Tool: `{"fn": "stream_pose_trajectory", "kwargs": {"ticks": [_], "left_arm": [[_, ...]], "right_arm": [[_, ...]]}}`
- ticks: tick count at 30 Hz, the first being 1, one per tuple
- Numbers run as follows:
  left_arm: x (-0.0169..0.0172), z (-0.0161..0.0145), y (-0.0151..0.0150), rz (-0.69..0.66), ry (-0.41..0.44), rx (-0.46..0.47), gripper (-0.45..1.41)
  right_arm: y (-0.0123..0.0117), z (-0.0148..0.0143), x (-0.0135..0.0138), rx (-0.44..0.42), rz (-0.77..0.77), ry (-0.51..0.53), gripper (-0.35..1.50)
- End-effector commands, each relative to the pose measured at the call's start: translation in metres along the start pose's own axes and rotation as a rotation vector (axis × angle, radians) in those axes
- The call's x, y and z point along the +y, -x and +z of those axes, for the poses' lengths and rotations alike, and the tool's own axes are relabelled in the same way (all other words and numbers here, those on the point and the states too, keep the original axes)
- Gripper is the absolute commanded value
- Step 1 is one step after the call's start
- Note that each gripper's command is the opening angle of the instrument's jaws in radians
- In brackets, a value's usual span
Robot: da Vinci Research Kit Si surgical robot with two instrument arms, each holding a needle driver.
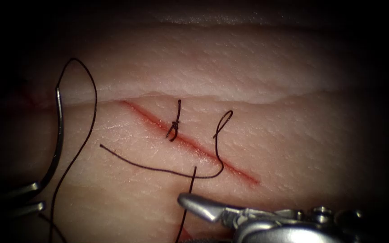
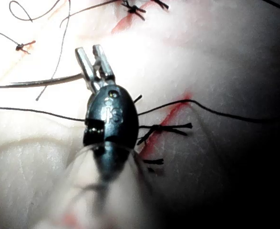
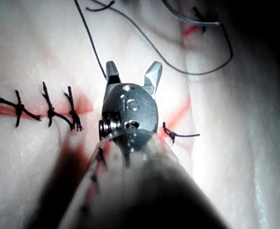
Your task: Wound Closure
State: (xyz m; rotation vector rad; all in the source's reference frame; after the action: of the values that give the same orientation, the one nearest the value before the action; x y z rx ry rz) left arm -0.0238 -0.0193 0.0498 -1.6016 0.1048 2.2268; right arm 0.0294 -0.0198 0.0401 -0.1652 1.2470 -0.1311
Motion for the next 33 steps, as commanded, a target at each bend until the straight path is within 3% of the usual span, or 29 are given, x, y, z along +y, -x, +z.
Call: {"fn": "stream_pose_trajectory", "kwargs": {"ticks": [1,11,18,20,22,25,33], "left_arm": [[0.0003,0.0006,0.0004,0.0,0.001,0.002,-0.45],[0.0003,0.0006,0.0004,0.0,0.001,0.002,-0.45],[0.0003,0.0005,0.0004,0.0,0.002,0.002,-0.45],[0.0003,0.0006,0.0004,0.0,0.002,0.002,-0.45],[0.0003,0.0006,0.0004,0.0,0.001,0.002,-0.45],[0.0003,0.0006,0.0004,0.0,0.002,0.002,-0.45],[0.0003,0.0005,0.0004,0.0,0.002,0.002,-0.45]], "right_arm": [[0.0018,0.0013,0.0003,-0.008,-0.009,0.008,1.38],[0.0083,0.0036,-0.0015,-0.054,-0.046,0.016,1.35],[0.0094,0.0043,-0.0019,-0.065,-0.04,0.007,1.25],[0.009,0.0043,-0.0019,-0.054,-0.038,0.0,1.05],[0.0086,0.0043,-0.002,-0.042,-0.037,-0.007,0.69],[0.0078,0.0045,-0.0024,-0.014,-0.036,-0.029,-0.35],[0.0054,0.004,-0.0031,0.001,-0.041,-0.055,-0.35]]}}
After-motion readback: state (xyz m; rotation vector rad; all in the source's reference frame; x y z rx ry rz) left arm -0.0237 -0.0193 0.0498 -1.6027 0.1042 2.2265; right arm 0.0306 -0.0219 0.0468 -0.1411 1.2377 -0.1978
